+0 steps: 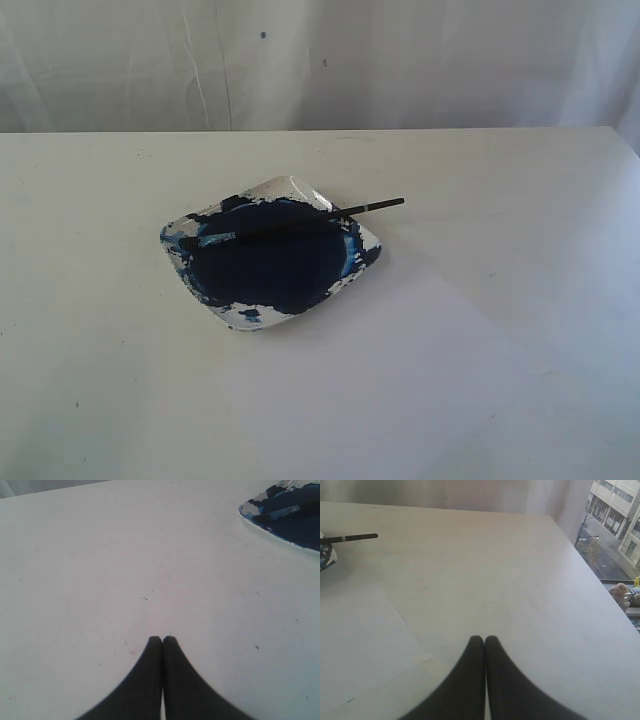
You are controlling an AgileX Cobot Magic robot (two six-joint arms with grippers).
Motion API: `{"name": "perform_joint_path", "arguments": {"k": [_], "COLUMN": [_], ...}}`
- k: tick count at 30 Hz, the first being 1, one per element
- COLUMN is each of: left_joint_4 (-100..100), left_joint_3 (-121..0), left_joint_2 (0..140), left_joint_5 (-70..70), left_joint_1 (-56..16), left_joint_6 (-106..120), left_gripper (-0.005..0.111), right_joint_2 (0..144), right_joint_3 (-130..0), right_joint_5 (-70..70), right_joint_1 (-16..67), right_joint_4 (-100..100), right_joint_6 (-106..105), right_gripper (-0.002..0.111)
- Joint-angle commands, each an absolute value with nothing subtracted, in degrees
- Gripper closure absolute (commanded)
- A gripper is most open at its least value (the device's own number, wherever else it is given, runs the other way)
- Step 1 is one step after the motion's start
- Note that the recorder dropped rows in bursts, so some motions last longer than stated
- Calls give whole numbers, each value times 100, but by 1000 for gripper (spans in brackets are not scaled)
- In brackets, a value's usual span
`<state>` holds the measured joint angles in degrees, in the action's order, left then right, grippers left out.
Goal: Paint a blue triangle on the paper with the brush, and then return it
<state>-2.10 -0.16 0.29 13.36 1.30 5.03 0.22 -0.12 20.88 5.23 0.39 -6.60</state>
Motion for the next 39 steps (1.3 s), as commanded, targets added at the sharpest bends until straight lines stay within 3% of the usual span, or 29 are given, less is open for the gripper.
{"name": "perform_joint_path", "arguments": {"k": [1,39], "left_joint_4": [-250,-250], "left_joint_3": [0,0], "left_joint_2": [0,0], "left_joint_5": [1332,1332], "left_joint_1": [129,129], "left_joint_6": [495,495], "left_gripper": [107,107], "right_joint_2": [0,0], "right_joint_3": [0,0], "right_joint_5": [2030,2030], "right_joint_1": [503,503], "right_joint_4": [33,47], "right_joint_6": [-665,-665], "right_gripper": [108,108]}}
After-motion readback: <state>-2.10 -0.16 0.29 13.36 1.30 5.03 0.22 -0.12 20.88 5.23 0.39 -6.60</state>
